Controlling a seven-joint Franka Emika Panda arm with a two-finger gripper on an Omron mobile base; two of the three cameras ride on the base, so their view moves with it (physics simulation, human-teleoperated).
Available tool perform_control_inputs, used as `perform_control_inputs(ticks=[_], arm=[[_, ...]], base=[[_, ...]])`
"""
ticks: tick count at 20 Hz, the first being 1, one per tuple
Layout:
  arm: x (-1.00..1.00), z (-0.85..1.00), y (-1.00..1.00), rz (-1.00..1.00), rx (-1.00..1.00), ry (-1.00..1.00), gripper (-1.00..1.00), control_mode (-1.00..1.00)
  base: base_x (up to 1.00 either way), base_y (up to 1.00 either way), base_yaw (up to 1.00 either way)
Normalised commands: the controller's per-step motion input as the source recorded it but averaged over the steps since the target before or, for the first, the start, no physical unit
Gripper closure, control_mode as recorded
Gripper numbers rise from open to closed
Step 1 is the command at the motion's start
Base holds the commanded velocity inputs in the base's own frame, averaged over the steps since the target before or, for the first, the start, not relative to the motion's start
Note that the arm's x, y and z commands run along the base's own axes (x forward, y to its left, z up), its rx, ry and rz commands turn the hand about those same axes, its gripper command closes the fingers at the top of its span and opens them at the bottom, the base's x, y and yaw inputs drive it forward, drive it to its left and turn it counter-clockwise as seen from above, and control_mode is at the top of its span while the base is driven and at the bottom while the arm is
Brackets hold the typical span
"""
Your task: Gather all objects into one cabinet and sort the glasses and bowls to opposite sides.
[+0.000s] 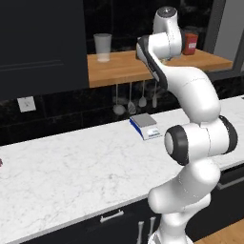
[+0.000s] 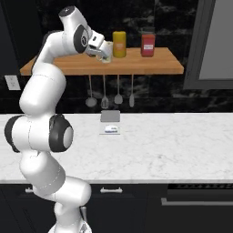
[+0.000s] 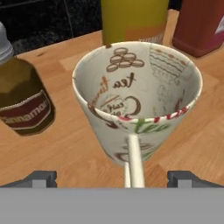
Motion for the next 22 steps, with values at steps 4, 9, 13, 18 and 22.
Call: perform_control_inputs(ticks=[4, 9, 13, 18, 22], arm=[[0.15, 0.0, 0.0, -0.11, 0.0, 0.03, -1.0, -1.0], [0.07, 0.0, 0.0, -0.1, 0.0, 0.02, -1.0, -1.0], [0.0, -0.02, 0.0, -0.05, 0.0, 0.0, -1.0, -1.0], [0.0, -0.18, 0.0, -0.03, 0.0, 0.0, 1.0, -1.0], [0.0, -0.27, 0.0, -0.03, 0.02, -0.01, 1.0, -1.0]], base=[[0.0, 0.0, 0.0], [0.0, 0.0, 0.0], [0.0, 0.0, 0.0], [0.0, 0.0, 0.0], [0.0, 0.0, 0.0]])
